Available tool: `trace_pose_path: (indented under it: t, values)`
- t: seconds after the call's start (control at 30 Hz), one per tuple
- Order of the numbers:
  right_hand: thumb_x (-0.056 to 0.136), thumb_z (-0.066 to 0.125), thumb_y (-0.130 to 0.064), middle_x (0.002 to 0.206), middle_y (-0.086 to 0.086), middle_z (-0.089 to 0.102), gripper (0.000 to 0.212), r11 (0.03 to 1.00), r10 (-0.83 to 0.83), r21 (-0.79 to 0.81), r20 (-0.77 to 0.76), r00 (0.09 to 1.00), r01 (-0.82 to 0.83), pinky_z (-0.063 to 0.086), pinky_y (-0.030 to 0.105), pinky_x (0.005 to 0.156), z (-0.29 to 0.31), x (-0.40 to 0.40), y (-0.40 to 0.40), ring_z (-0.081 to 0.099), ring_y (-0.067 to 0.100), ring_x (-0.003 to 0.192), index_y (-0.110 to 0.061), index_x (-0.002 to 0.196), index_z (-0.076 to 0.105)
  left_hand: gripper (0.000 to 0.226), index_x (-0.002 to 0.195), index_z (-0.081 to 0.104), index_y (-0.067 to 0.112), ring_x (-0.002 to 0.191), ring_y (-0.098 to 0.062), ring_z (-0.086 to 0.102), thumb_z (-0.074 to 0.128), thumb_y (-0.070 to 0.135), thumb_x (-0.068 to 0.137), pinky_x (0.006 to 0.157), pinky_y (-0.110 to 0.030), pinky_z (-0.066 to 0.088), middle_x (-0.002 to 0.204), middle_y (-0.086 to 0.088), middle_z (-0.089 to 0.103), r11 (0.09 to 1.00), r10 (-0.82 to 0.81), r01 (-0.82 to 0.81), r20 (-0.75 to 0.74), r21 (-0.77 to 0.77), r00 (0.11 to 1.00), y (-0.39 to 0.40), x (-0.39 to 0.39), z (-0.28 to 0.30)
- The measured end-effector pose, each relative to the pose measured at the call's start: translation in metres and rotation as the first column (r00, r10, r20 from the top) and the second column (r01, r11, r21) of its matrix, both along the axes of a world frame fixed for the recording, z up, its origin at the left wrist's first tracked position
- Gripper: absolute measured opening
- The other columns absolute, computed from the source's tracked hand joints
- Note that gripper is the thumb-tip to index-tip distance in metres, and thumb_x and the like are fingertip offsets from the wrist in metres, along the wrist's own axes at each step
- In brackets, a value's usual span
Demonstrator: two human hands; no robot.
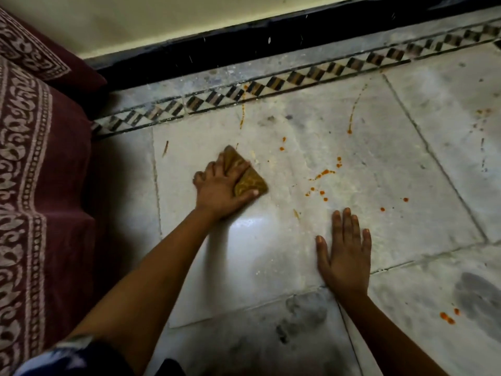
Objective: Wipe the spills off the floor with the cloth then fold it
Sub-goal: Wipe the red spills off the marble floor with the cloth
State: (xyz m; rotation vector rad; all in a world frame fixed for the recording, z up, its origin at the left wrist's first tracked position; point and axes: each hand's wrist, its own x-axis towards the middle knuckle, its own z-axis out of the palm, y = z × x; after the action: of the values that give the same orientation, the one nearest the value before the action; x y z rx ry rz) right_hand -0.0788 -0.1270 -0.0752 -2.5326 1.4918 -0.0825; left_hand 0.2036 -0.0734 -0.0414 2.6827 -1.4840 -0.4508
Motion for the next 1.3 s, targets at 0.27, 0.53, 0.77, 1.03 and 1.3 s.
trace_pose_path:
  t: [0.27, 0.53, 0.77, 1.03, 1.3]
  values:
    - [0.091, 0.028, -0.044, 0.152, 0.014, 0.028, 0.066, 1.0, -0.018, -0.006, 0.041, 0.999, 0.018, 0.012, 0.043, 0.114, 0.002, 0.0, 0.0, 0.026, 0.027, 0.14, -0.009, 0.146, 0.029, 0.062, 0.138, 0.032, 0.047, 0.133, -0.035, 0.034, 0.02, 0.074, 0.083, 0.104, -0.046, 0.019, 0.151, -0.008, 0.031, 0.92, -0.359, 0.372, 0.12, -0.123, 0.926, 0.059, -0.046, -0.013]
    - [0.092, 0.027, -0.04, 0.152, 0.014, 0.029, 0.062, 1.0, -0.02, -0.001, 0.071, 0.997, 0.02, 0.011, 0.041, 0.114, 0.002, -0.001, 0.0, 0.028, 0.025, 0.139, -0.008, 0.145, 0.032, 0.078, 0.139, 0.029, 0.049, 0.137, -0.038, 0.019, 0.013, 0.078, 0.068, 0.105, -0.055, 0.016, 0.154, -0.015, 0.015, 0.999, -0.036, 0.036, 0.023, -0.04, 0.999, -0.027, -0.05, -0.003]
    - [0.094, 0.025, -0.036, 0.151, 0.016, 0.029, 0.061, 0.999, -0.051, 0.016, 0.182, 0.982, 0.049, 0.013, 0.039, 0.114, 0.004, 0.001, -0.001, 0.028, 0.027, 0.139, -0.003, 0.144, 0.031, 0.062, 0.135, 0.041, 0.045, 0.13, -0.043, 0.036, 0.032, 0.07, 0.078, 0.1, -0.062, 0.025, 0.15, -0.015, 0.031, 0.919, -0.374, 0.386, 0.133, -0.083, 0.918, 0.017, -0.092, -0.012]
    - [0.093, 0.026, -0.039, 0.151, 0.019, 0.028, 0.064, 0.997, -0.036, -0.063, 0.114, 0.993, 0.044, 0.009, 0.039, 0.114, 0.005, 0.003, -0.028, 0.026, 0.03, 0.139, 0.0, 0.144, 0.028, 0.069, 0.141, 0.028, 0.045, 0.143, -0.036, 0.0, 0.025, 0.071, 0.077, 0.108, -0.061, 0.004, 0.158, -0.011, 0.005, 0.989, 0.144, -0.143, 0.022, -0.042, 0.989, -0.019, -0.007, -0.002]
    - [0.094, 0.023, -0.043, 0.153, 0.02, 0.022, 0.068, 0.997, -0.068, -0.035, 0.129, 0.989, 0.073, 0.013, 0.04, 0.116, -0.002, 0.026, -0.056, 0.02, 0.03, 0.142, 0.0, 0.146, 0.02, 0.062, 0.141, 0.031, 0.043, 0.142, -0.028, 0.017, 0.025, 0.065, 0.083, 0.109, -0.046, 0.008, 0.157, -0.005, 0.017, 0.976, -0.157, 0.166, 0.077, -0.141, 0.985, 0.0, -0.024, -0.008]
